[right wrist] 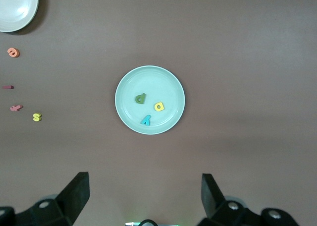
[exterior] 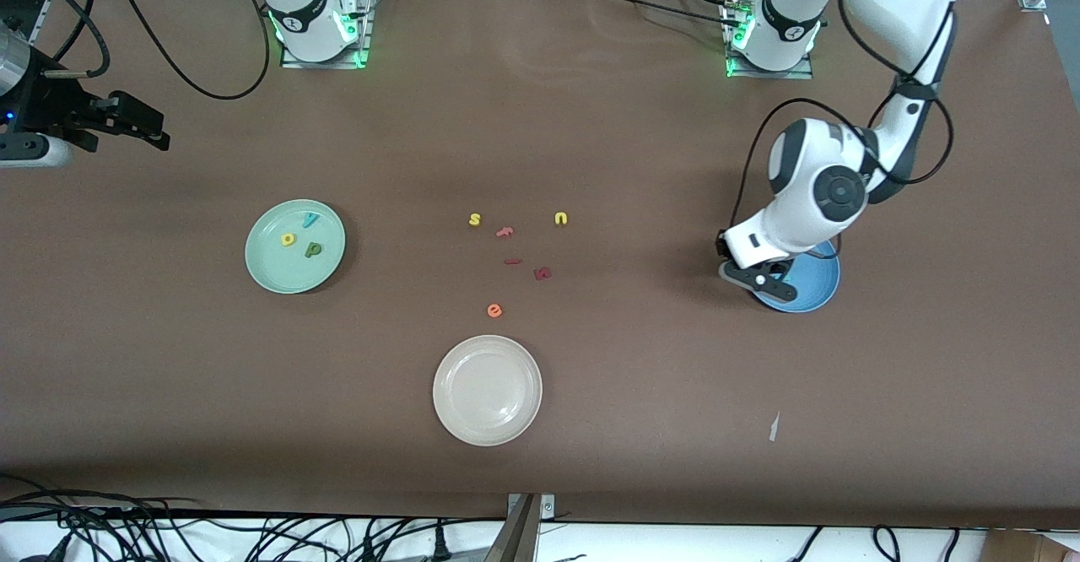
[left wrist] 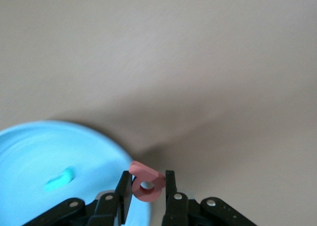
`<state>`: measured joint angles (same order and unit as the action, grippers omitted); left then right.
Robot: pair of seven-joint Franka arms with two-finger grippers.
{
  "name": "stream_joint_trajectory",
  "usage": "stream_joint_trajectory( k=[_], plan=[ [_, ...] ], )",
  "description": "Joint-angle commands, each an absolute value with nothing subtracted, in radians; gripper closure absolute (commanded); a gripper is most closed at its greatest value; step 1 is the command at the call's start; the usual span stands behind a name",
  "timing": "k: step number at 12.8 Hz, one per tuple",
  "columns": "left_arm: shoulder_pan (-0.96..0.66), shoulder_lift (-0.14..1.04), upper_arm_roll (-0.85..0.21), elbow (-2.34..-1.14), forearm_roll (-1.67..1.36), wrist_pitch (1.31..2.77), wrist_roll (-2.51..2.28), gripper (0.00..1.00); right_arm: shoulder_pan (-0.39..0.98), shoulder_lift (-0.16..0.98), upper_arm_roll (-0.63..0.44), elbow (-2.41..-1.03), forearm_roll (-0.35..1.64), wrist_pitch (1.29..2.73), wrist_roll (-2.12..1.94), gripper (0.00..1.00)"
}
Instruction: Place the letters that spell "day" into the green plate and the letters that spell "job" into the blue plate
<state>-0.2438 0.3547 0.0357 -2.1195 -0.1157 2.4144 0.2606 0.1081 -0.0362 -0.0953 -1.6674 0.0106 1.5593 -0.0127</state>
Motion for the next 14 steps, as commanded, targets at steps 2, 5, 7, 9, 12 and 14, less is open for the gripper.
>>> stream_joint_trajectory(
  k=[2,5,7,9,12,14],
  plan=[
    [-0.183,0.270,0.032,-2.218,-0.043,2.411,0.302,0.86,0.107,-0.038,-0.100,-1.654,0.014,1.551,-0.006,0.00],
    [-0.175,0.253,0.032,-2.221,-0.043,2.411,0.290,0.00,0.107,-0.038,-0.100,-1.654,0.012,1.551,-0.006,0.00],
    [-0.154,0.206,0.032,-2.262,-0.041,2.411,0.290,0.00,0.107,-0.038,-0.100,-1.654,0.012,1.549,-0.006,0.00],
    [-0.124,0.090,0.031,-2.299,-0.043,2.367,0.290,0.00,0.107,-0.038,-0.101,-1.654,0.014,1.549,-0.006,0.00],
    [-0.114,-0.032,0.029,-2.292,-0.043,2.301,0.293,0.00,0.107,-0.038,-0.100,-1.654,0.012,1.548,-0.006,0.00],
    [-0.112,-0.128,0.028,-2.264,-0.043,2.216,0.288,0.00,0.107,-0.037,-0.100,-1.654,0.012,1.549,-0.006,0.00]
  ],
)
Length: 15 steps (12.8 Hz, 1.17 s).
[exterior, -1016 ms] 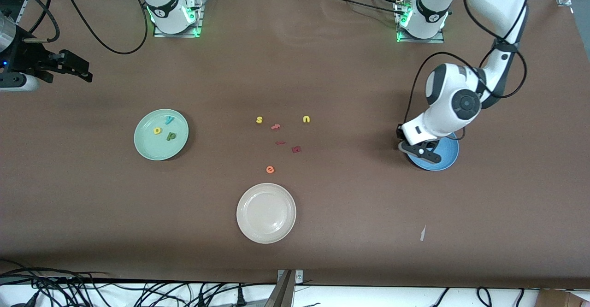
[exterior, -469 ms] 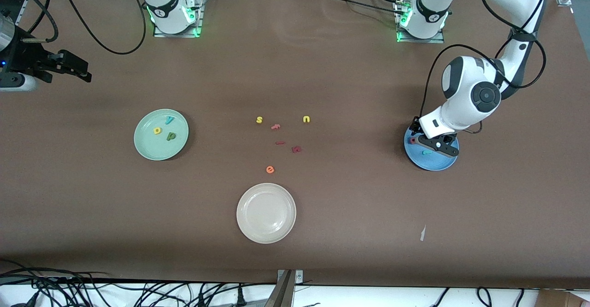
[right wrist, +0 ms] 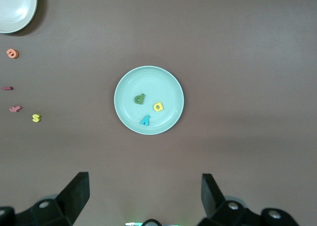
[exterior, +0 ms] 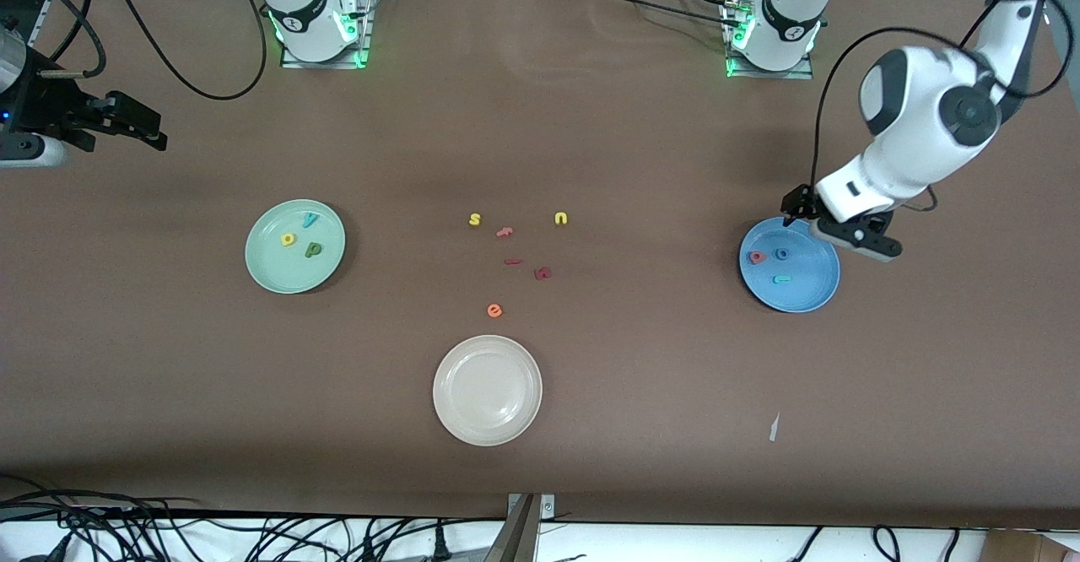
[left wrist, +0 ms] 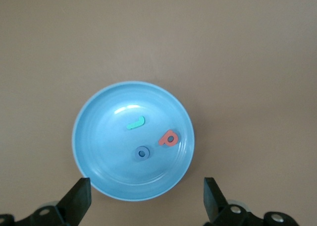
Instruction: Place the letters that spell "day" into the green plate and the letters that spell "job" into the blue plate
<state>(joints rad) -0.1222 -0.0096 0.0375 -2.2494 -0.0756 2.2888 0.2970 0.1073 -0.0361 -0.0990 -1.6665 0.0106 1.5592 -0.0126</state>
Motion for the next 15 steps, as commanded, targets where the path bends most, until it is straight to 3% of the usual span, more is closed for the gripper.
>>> stream_joint_trajectory(
  k=[1,4,10,15],
  plan=[
    [-0.112,-0.153,0.031,-2.214,-0.043,2.118,0.284,0.00,0.107,-0.037,-0.100,-1.654,0.012,1.549,-0.006,0.00],
    [-0.114,-0.126,0.034,-1.914,-0.029,1.773,0.218,0.00,0.107,-0.037,-0.098,-1.654,0.012,1.551,-0.006,0.00],
    [-0.078,-0.065,0.061,-1.593,0.014,1.465,0.122,0.00,0.107,-0.037,-0.098,-1.654,0.011,1.551,-0.006,0.00],
    [-0.090,-0.045,0.043,-1.575,0.011,1.447,-0.076,0.00,0.107,-0.037,-0.100,-1.654,0.011,1.551,-0.006,0.00]
  ],
)
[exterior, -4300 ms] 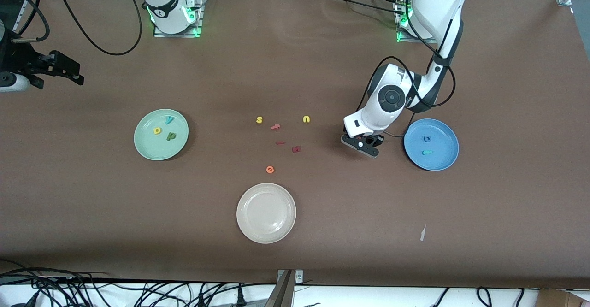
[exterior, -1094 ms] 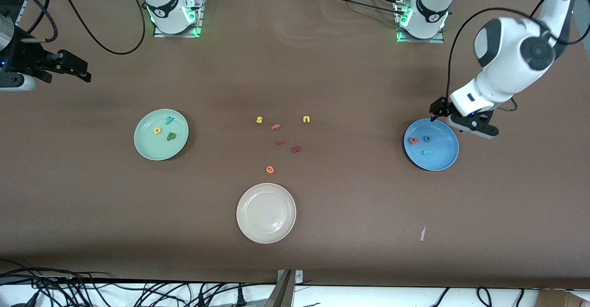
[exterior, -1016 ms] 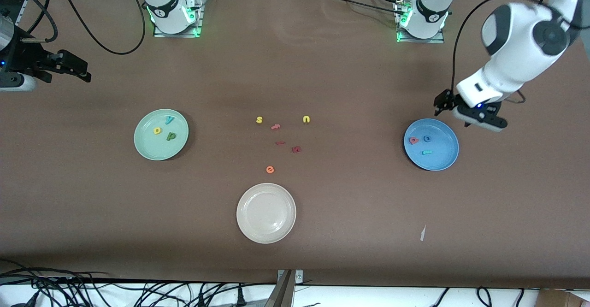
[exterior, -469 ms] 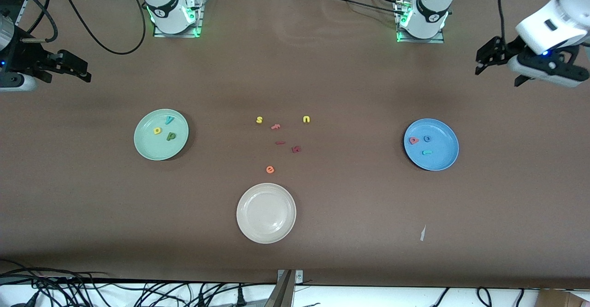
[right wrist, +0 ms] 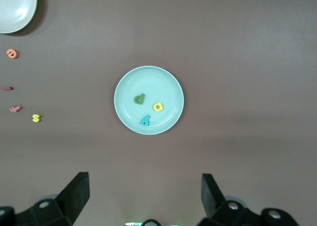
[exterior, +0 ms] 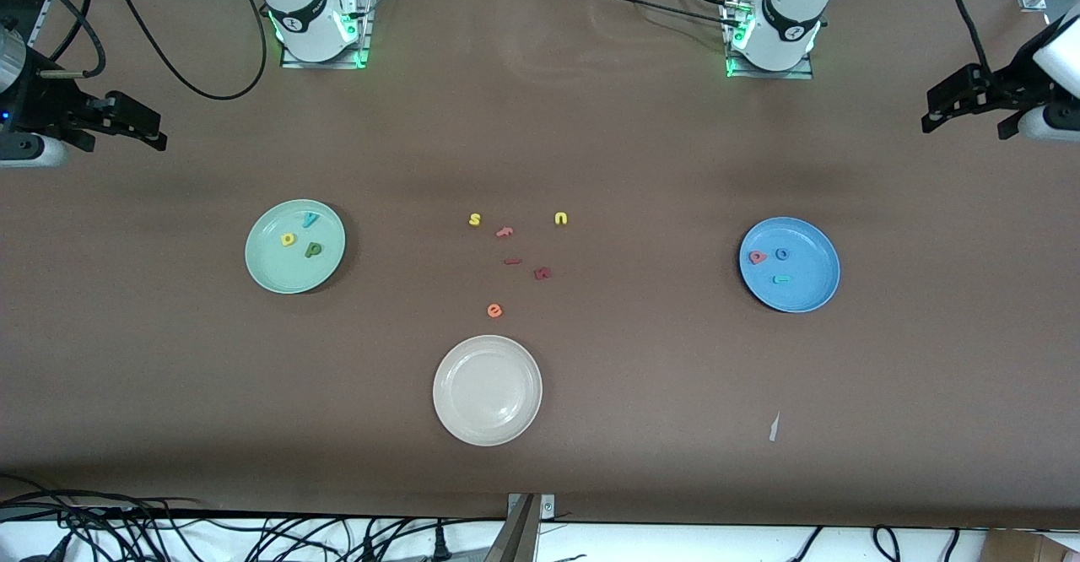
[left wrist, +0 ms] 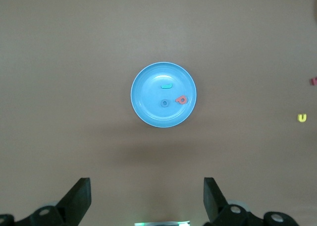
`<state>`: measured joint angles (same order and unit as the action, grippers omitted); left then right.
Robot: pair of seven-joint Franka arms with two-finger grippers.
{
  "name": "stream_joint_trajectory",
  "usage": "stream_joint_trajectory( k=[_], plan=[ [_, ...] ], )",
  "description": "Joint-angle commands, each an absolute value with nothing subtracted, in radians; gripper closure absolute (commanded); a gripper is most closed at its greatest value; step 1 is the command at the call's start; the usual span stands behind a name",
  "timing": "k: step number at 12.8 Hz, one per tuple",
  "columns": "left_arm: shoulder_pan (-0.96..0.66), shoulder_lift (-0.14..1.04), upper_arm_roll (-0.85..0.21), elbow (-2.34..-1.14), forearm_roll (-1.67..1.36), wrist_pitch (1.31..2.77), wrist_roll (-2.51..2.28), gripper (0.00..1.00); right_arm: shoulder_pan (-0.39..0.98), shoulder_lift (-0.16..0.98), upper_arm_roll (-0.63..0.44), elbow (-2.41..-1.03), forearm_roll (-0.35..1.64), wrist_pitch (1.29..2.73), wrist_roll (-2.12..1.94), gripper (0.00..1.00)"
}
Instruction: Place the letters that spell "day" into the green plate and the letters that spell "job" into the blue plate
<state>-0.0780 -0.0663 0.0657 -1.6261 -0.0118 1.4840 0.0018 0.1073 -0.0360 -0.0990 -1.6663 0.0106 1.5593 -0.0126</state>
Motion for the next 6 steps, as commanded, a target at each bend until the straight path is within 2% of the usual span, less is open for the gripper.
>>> stream_joint_trajectory(
  k=[1,6],
  plan=[
    [-0.086,-0.044,0.041,-1.575,0.006,1.445,-0.077,0.00,0.107,-0.037,-0.097,-1.654,0.002,1.551,-0.008,0.00],
    [-0.087,-0.044,0.035,-1.575,0.003,1.445,-0.077,0.00,0.107,-0.037,-0.095,-1.652,-0.003,1.551,-0.018,0.00]
  ],
)
